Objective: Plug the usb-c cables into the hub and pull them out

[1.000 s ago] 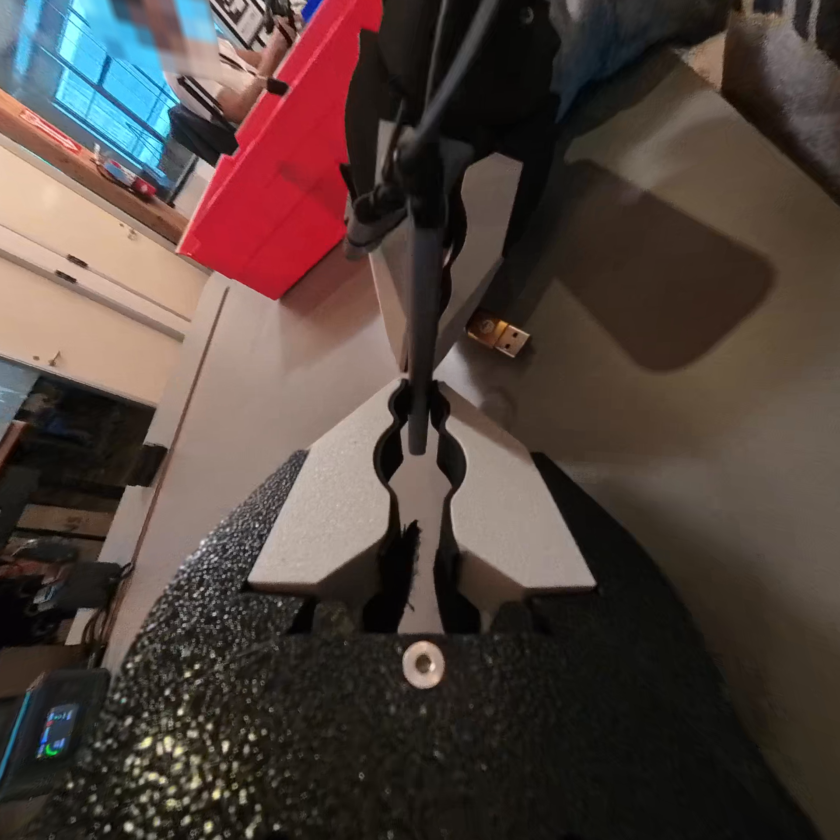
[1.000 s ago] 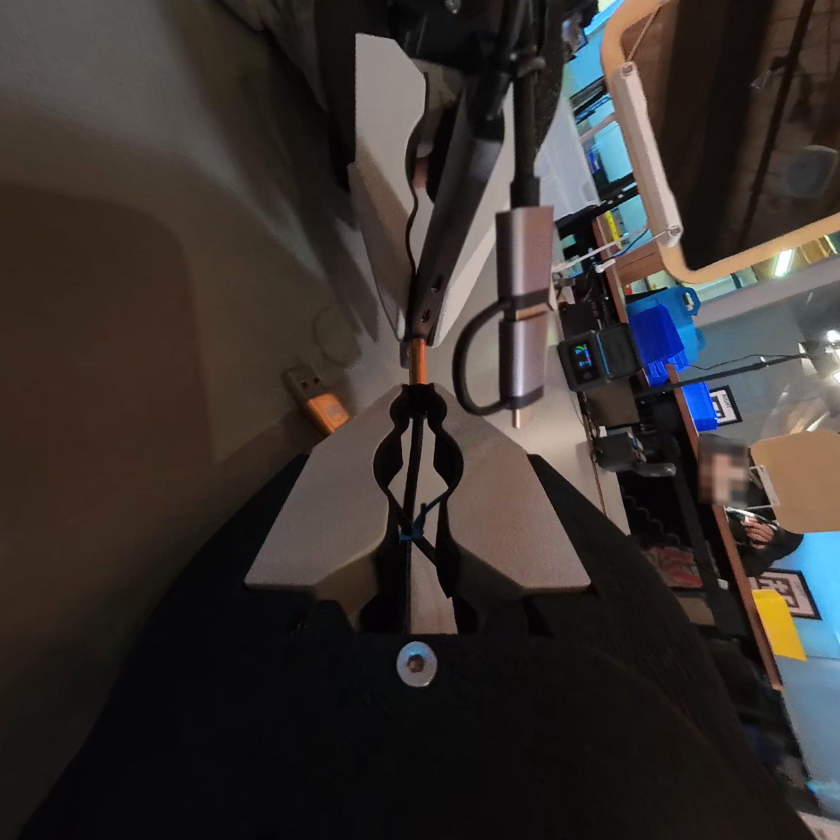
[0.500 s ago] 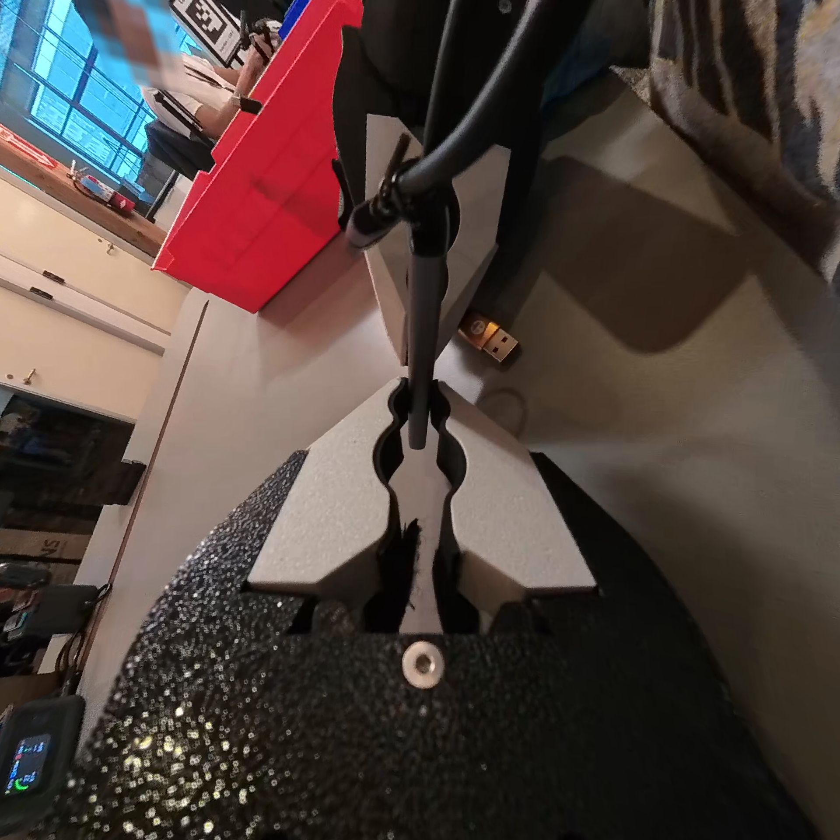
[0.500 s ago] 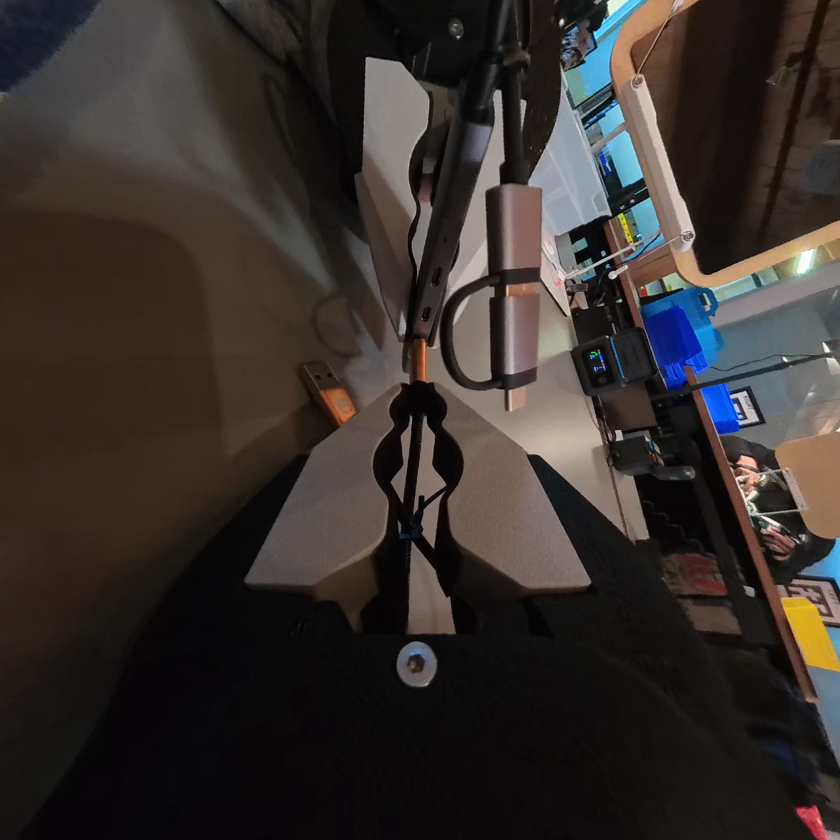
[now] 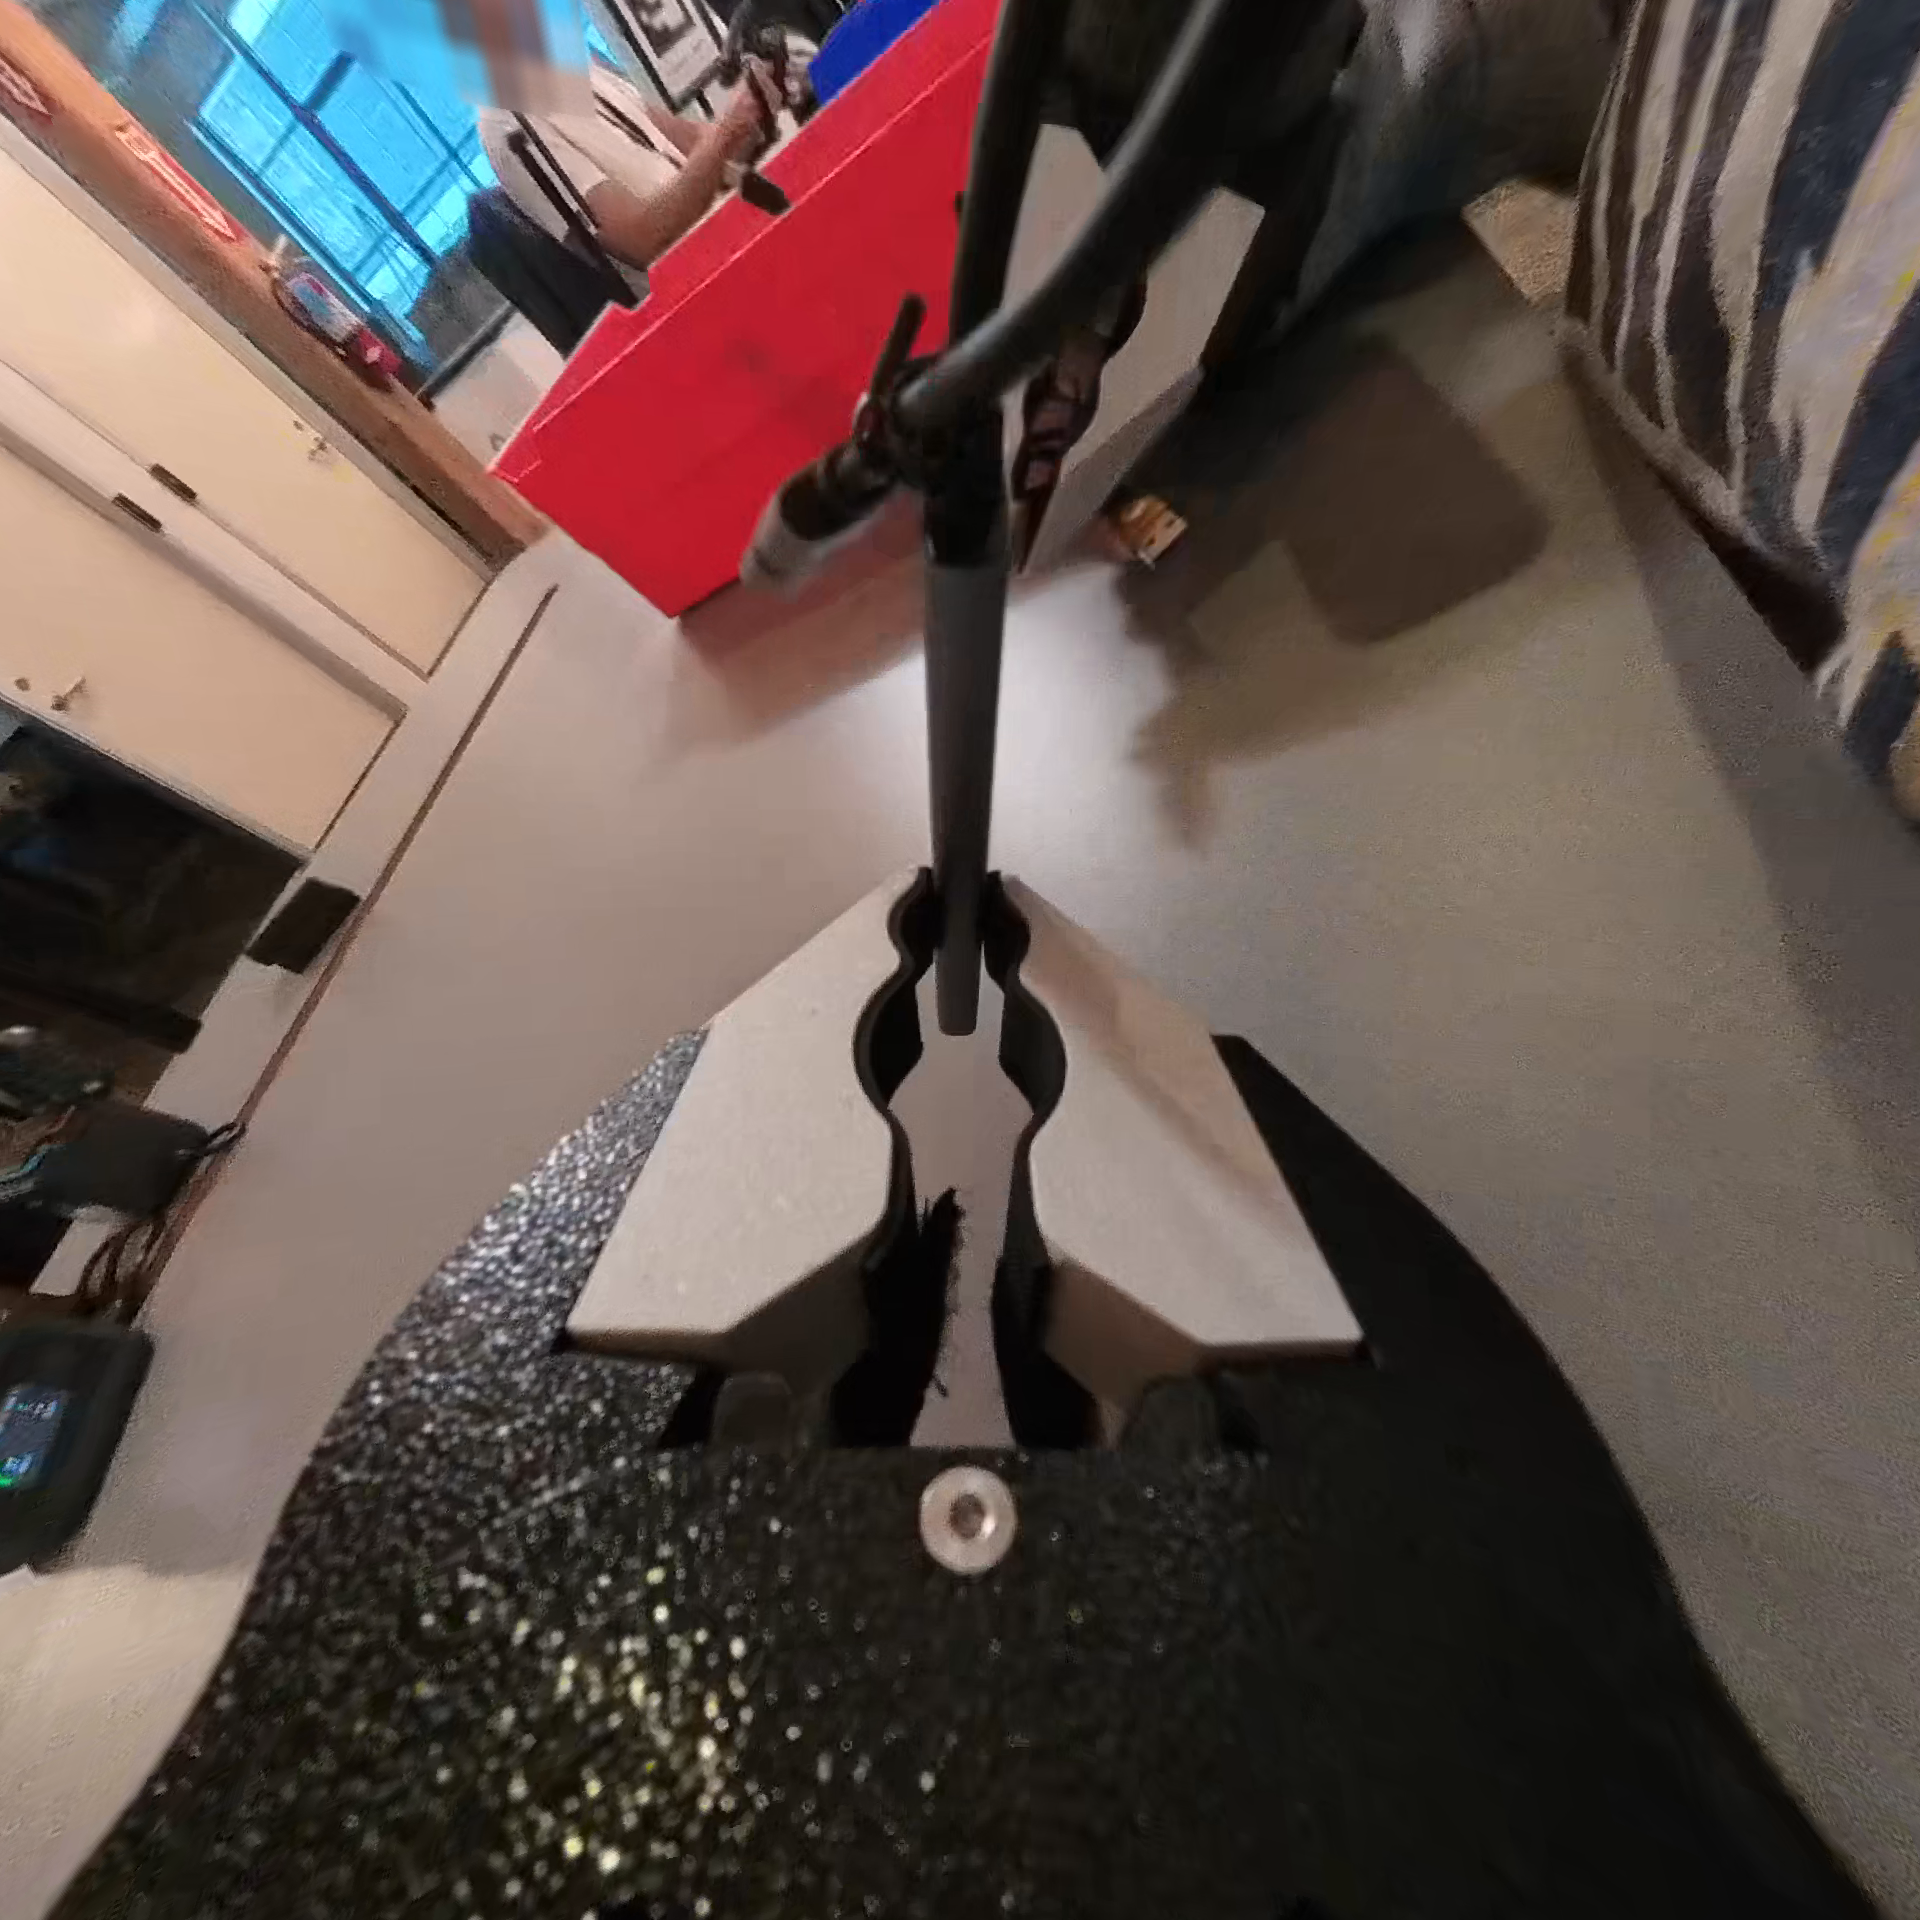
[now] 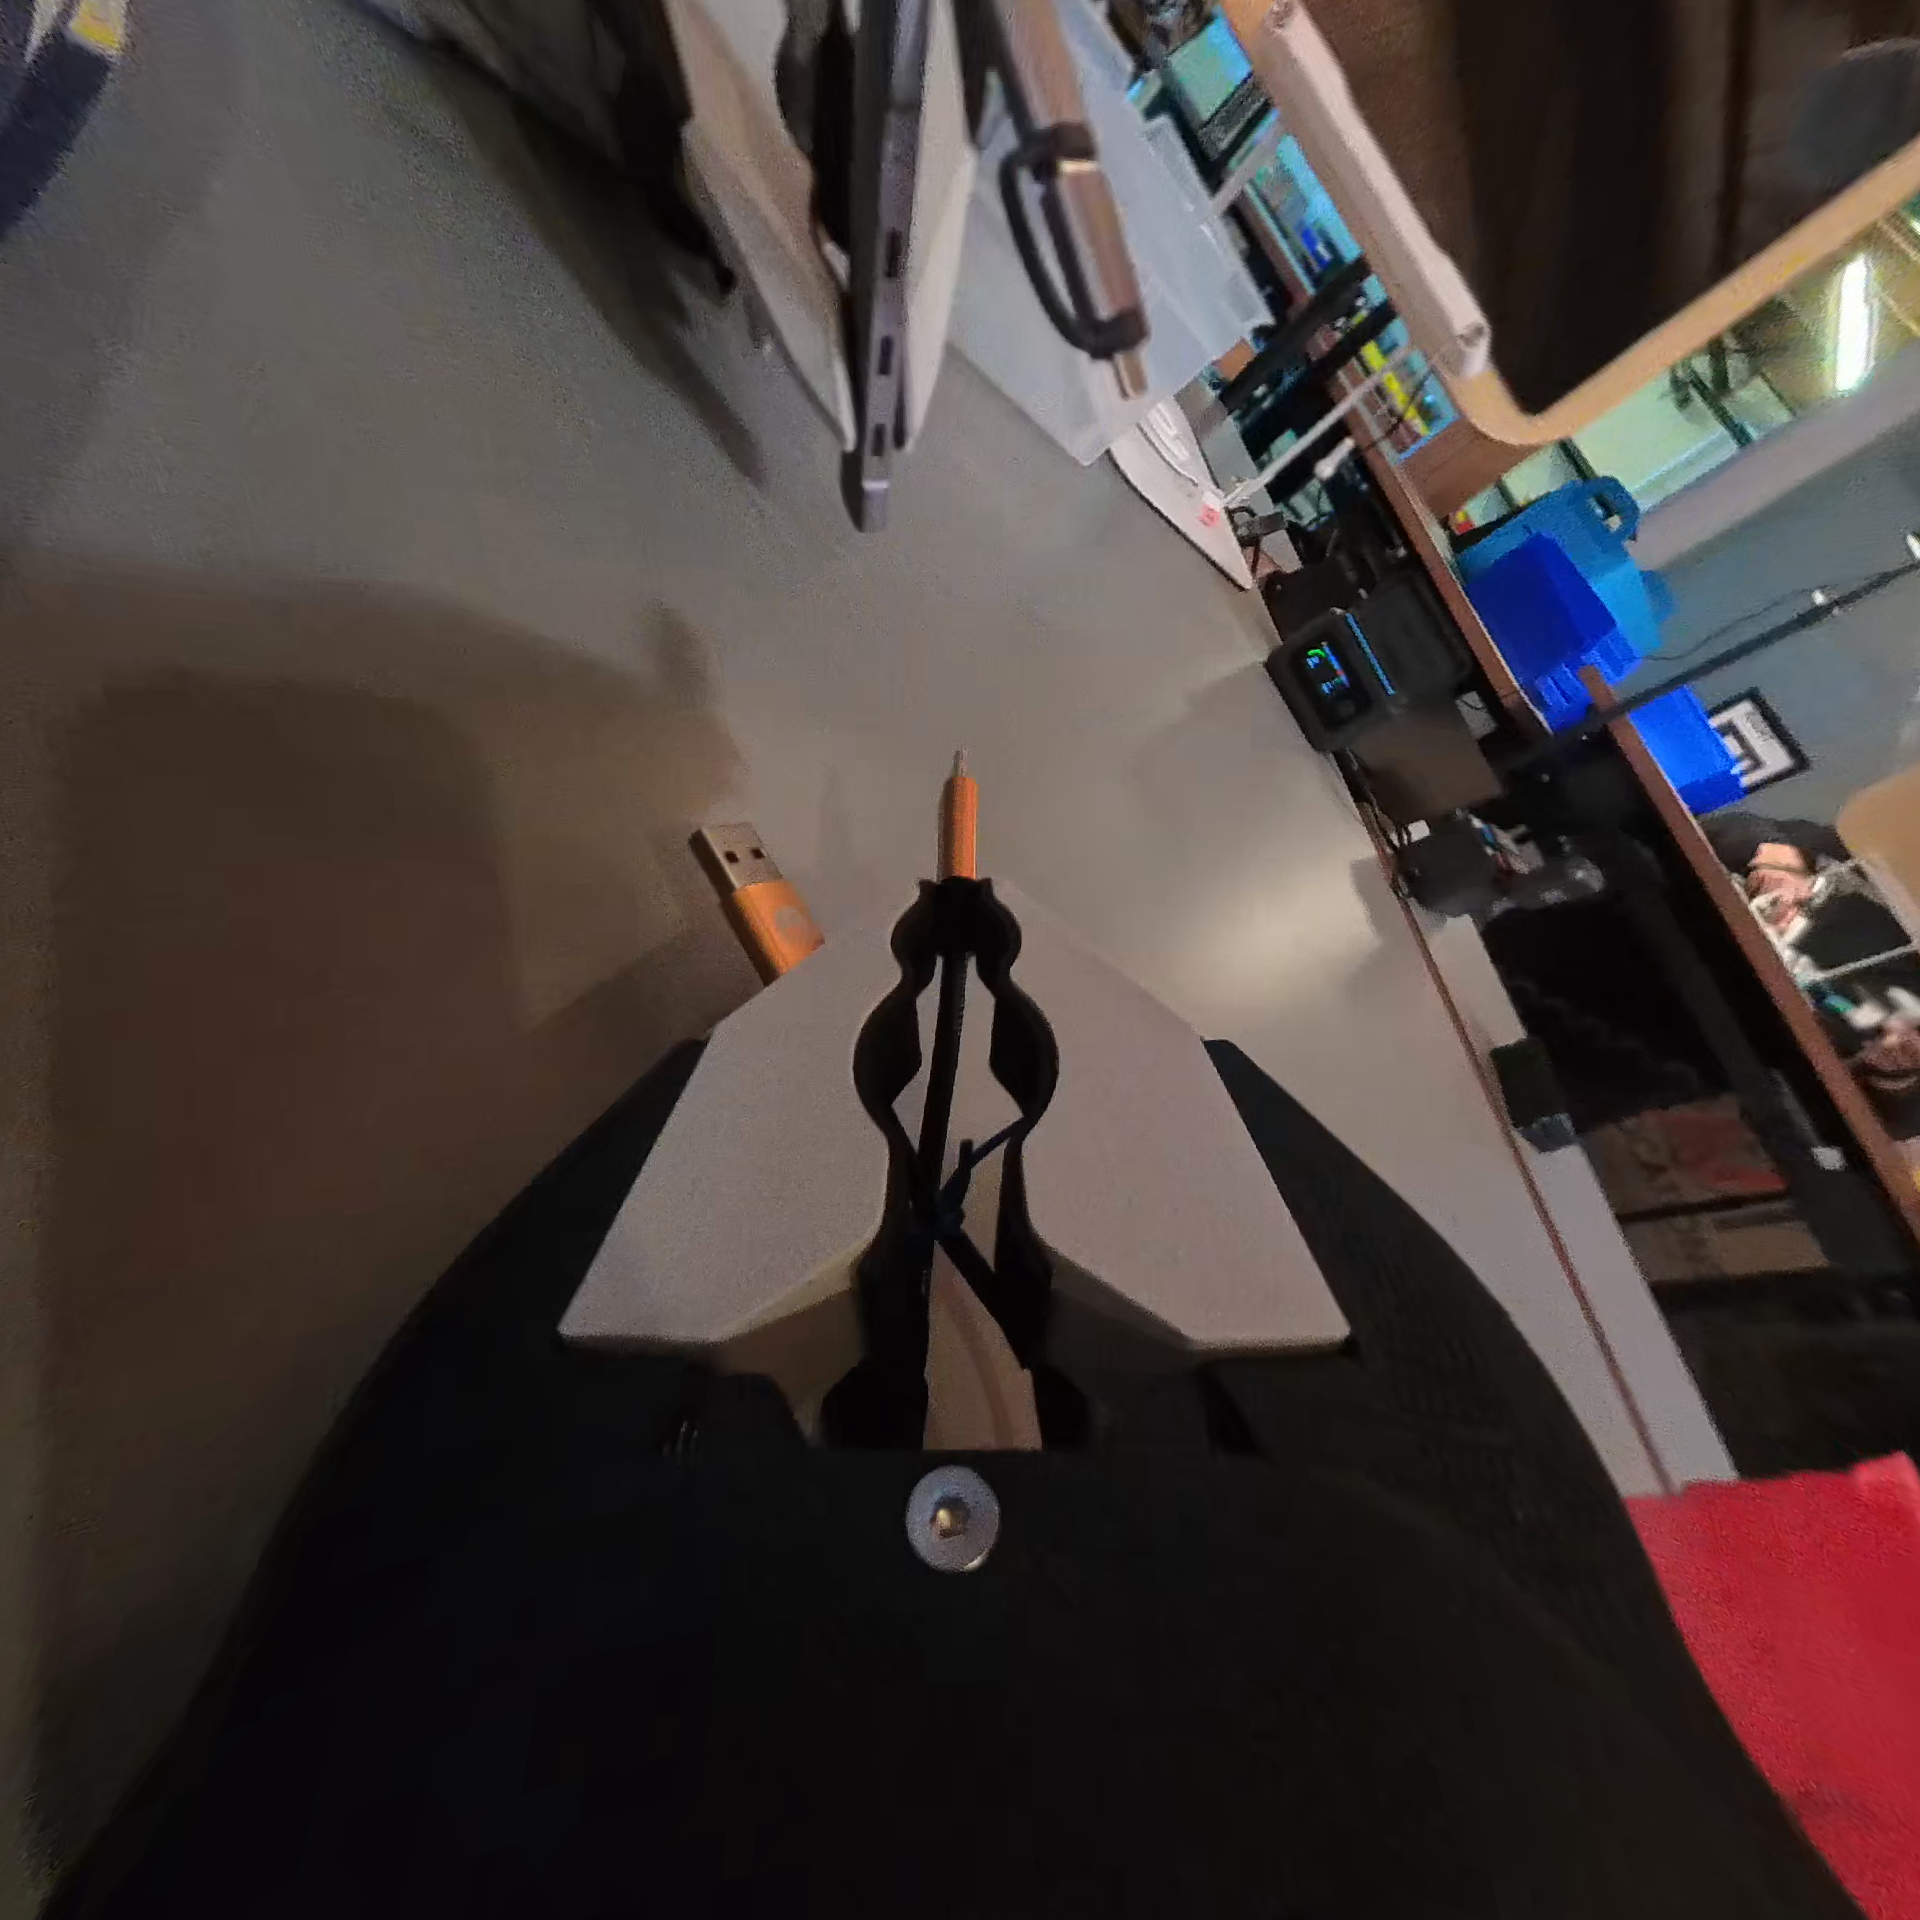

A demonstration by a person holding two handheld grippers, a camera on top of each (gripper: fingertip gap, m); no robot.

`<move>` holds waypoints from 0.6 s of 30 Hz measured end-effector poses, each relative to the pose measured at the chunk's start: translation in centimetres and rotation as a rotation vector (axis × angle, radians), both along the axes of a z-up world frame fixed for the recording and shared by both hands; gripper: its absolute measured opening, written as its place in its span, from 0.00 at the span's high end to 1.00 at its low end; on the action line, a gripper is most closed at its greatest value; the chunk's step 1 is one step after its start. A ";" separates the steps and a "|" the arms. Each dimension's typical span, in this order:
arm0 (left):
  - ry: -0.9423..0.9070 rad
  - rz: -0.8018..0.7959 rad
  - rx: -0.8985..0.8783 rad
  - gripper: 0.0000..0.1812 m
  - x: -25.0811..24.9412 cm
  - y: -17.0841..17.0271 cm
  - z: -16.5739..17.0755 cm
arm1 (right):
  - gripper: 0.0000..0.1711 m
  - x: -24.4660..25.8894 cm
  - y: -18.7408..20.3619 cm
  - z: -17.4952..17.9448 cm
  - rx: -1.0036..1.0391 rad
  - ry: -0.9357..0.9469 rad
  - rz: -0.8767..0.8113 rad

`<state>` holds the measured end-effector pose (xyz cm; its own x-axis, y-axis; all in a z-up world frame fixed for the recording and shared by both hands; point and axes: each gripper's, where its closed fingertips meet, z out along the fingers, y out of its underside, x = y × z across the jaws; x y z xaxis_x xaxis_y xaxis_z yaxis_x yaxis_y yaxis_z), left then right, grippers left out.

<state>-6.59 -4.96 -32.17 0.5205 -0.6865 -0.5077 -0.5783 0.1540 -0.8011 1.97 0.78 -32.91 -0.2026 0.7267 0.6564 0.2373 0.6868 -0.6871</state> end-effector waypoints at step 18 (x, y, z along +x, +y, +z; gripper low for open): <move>-0.186 0.201 0.092 0.97 -3.2 2.7 3.3 | 0.97 11.2 10.9 21.9 0.003 0.178 -0.377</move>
<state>-9.77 -2.29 -28.84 0.7313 -0.5159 -0.4461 -0.4489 0.1285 -0.8843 13.14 11.64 -10.96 0.1942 0.7265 0.6592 0.3508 0.5761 -0.7383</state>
